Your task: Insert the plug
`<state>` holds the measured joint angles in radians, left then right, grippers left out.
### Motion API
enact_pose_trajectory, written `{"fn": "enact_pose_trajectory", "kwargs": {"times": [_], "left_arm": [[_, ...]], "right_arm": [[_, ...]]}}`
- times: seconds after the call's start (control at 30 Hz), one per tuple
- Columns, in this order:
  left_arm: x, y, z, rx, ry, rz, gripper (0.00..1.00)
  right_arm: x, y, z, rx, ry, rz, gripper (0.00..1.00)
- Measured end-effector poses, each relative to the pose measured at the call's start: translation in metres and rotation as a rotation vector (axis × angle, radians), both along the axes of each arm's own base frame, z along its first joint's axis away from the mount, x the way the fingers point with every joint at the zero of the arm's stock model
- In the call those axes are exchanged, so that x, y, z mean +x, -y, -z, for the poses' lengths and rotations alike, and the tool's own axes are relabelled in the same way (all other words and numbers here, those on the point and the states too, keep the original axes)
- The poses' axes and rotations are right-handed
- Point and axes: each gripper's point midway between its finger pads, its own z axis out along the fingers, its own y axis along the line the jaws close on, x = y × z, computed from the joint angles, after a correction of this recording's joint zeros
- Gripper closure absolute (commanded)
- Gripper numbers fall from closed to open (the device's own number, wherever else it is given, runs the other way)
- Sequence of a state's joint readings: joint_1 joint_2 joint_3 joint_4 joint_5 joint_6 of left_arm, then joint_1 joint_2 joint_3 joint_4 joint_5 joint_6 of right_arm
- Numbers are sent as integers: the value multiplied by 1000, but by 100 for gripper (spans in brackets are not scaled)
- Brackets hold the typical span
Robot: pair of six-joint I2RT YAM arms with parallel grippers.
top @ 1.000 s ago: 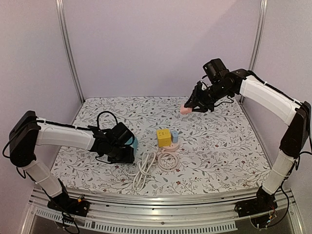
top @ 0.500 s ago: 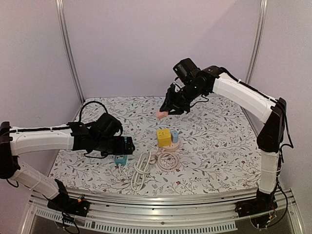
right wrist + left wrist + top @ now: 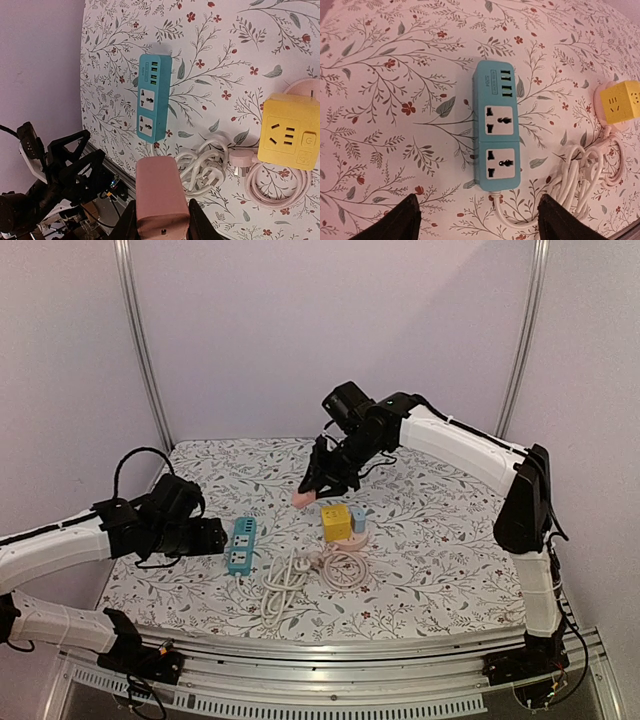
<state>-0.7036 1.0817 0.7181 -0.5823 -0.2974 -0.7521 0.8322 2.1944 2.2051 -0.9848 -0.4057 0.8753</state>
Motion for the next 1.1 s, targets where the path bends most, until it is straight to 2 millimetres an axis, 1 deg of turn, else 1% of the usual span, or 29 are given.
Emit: {"fn": "enact_pose_trajectory", "kwargs": {"times": [0.07, 0.1, 0.27, 0.3, 0.4, 0.5, 0.6, 0.67, 0.73, 0.77, 0.8, 0.9, 1.0, 1.1], "left_arm": [[0, -1, 0, 3, 9, 20, 20], [0, 1, -2, 1, 18, 44, 20], [7, 28, -24, -34, 120, 231, 17], [8, 38, -34, -46, 162, 306, 15], [4, 56, -54, -50, 277, 483, 11], [-2, 72, -70, -11, 418, 685, 10], [-7, 88, -76, 34, 495, 853, 11], [-8, 99, -73, 69, 510, 951, 14], [-3, 109, -68, 113, 516, 1036, 18], [0, 111, -66, 125, 511, 1053, 21], [4, 113, -63, 137, 500, 1064, 22], [26, 111, -58, 150, 450, 1013, 21], [53, 98, -55, 161, 374, 847, 18], [66, 78, -42, 185, 282, 664, 18]], "right_arm": [[1, -6, 3, 15, -9, -11, 100], [2, -9, 5, 21, -12, -15, 100], [6, -30, 23, 74, -56, -48, 100], [5, -32, 26, 82, -68, -57, 100], [0, -36, 33, 94, -89, -91, 100], [-6, -37, 31, 111, -82, -144, 100], [-17, -32, 35, 111, -92, -194, 100], [-25, -29, 38, 111, -105, -222, 100], [-30, -28, 34, 117, -104, -242, 100], [-31, -28, 32, 118, -96, -246, 100], [-30, -27, 30, 113, -81, -243, 100], [-25, -17, 24, 67, -36, -210, 100], [-19, -5, 17, 13, 10, -166, 100], [-13, 8, 10, -28, 51, -124, 100]]}}
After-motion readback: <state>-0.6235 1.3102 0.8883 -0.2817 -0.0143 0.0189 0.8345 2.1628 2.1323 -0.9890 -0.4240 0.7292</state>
